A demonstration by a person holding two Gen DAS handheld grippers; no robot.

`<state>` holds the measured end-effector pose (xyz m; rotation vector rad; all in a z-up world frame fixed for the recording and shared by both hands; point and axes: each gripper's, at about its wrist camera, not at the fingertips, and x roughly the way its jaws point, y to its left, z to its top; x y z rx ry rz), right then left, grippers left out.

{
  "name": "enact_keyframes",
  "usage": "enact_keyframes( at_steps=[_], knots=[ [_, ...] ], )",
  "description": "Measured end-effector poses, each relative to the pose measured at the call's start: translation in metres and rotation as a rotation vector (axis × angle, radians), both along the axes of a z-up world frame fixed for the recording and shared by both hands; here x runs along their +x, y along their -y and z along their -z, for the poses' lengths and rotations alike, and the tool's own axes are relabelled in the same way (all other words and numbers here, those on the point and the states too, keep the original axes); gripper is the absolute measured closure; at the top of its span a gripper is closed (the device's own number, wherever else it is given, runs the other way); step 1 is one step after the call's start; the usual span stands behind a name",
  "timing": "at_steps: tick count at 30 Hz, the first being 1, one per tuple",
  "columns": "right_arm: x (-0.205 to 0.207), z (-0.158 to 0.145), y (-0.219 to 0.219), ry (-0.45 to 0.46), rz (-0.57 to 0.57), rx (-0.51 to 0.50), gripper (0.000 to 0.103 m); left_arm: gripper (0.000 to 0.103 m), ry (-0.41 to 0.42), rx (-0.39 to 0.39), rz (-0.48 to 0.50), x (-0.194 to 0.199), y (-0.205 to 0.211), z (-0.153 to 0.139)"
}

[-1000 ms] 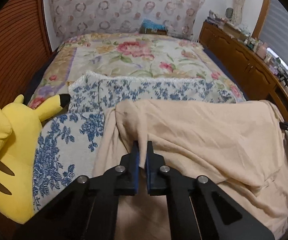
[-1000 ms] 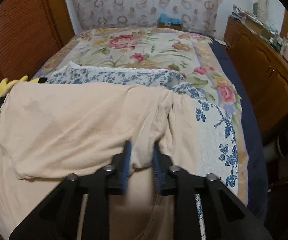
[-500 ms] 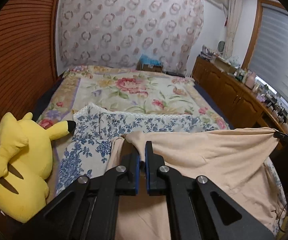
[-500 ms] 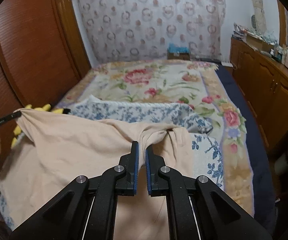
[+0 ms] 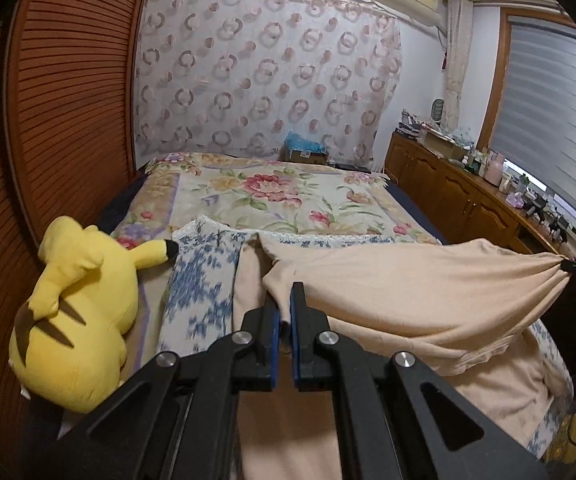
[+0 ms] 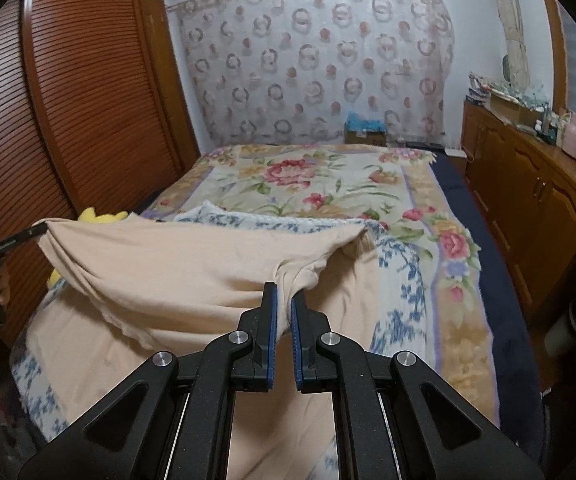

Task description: Fold small clothes

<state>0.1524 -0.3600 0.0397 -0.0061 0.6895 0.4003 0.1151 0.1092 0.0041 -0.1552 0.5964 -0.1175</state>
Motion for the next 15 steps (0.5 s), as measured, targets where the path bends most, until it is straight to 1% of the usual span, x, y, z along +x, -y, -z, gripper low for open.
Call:
enact_keyframes(
  at_steps=[8, 15],
  knots=[
    [-0.047, 0.009, 0.006, 0.011, 0.013, -0.004, 0.099, 0.101, 0.006, 0.002, -0.007, -0.044, -0.003, 0.010],
    [-0.082, 0.001, 0.013, 0.045, 0.018, -0.004, 0.099, 0.101, 0.017, 0.008, -0.018, -0.073, -0.005, 0.007]
  ],
)
